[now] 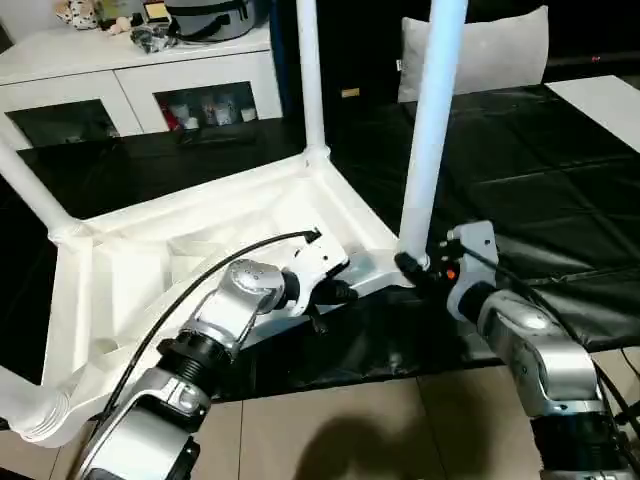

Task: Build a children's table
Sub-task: Rotate leg to tighten

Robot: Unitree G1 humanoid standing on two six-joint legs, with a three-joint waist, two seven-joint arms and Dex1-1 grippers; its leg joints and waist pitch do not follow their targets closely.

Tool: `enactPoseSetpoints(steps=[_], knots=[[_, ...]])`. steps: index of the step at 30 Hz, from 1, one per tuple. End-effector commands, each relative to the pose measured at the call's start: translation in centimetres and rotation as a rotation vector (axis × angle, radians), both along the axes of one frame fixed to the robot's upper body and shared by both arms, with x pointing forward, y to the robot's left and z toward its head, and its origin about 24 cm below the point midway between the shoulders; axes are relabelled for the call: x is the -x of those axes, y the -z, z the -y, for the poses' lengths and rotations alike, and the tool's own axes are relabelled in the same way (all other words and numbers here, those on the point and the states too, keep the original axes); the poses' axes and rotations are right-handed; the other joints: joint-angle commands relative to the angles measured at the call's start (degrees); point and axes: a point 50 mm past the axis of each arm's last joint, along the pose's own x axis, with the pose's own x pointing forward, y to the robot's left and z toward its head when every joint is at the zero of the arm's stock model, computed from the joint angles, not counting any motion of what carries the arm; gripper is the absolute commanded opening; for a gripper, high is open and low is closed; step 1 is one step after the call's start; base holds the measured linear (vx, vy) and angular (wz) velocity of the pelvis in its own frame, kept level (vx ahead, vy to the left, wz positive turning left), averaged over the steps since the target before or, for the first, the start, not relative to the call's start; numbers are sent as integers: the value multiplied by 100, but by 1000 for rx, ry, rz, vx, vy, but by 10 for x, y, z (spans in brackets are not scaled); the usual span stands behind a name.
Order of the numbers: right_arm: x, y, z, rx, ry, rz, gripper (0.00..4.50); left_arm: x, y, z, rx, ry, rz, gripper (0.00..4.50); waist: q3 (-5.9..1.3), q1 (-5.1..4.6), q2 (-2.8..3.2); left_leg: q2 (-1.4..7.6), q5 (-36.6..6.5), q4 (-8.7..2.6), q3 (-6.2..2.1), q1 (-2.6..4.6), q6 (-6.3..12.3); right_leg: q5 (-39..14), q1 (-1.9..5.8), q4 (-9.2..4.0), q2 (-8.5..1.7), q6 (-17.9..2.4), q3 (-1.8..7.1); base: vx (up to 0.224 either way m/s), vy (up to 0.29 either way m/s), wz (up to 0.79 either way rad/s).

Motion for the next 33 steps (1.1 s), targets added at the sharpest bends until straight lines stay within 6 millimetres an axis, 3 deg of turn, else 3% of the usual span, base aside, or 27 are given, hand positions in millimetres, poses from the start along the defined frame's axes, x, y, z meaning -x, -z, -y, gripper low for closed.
enactPoseSetpoints(steps=[1, 11, 14, 17, 20, 21, 22, 29, 33], knots=[[6, 2, -2, -6, -89, -29, 357, -3, -6, -6, -27, 16, 50, 0, -370, 42, -136, 98, -825, -356, 4, -45, 526, -1891, 387, -382, -302, -696, 215, 0, 0, 0], [14, -13, 42, 69, -254, -22, 443, 7, -3, -21, -106, 237, 47, 0, -346, 89, -149, 117, -1002, -357, 17, -17, 566, -2349, 357, -426, -306, -583, 219, 0, 0, 0], [14, -15, 45, 86, -271, -23, 443, 9, -3, -22, -112, 272, 46, 0, -356, 130, -149, 123, -878, -347, 22, -21, 589, -2191, 358, -398, -306, -647, 227, 0, 0, 0], [15, -18, 47, 104, -329, -17, 443, 14, -3, -25, -122, 354, 34, 0, -371, 202, -92, 141, -827, -335, 24, -3, 604, -2042, 345, -382, -313, -731, 231, 0, 0, 0], [22, -23, 42, 81, -457, 1, 443, 18, -4, -26, -134, 427, 10, 0, -372, 259, -110, 163, -884, -338, 26, -11, 648, -1879, 360, -347, -315, -822, 235, 0, 0, 0], [23, -23, 40, 71, -496, 0, 443, 19, -4, -26, -139, 457, -1, 0, -370, 265, -152, 163, -895, -339, 31, -13, 656, -1901, 363, -353, -314, -823, 233, 0, 0, 0], [24, -23, 40, 71, -498, 0, 417, 19, -4, -26, -140, 459, -2, 0, -369, 284, -129, 170, -887, -340, 28, -11, 663, -1927, 361, -341, -322, -842, 239, 0, 0, 0], [29, -28, 30, -39, -632, -9, 362, 23, -5, -27, -160, 533, -16, 0, -366, 362, -190, 182, -823, -342, 40, 2, 656, -2127, 343, -346, -326, -804, 253, 0, 0, 0], [27, -26, 28, -51, -666, -19, 318, 22, -5, -26, -157, 542, -15, 0, -373, 408, -186, 183, -759, -333, 44, 4, 635, -2083, 329, -336, -330, -812, 259, 0, 0, 0]])
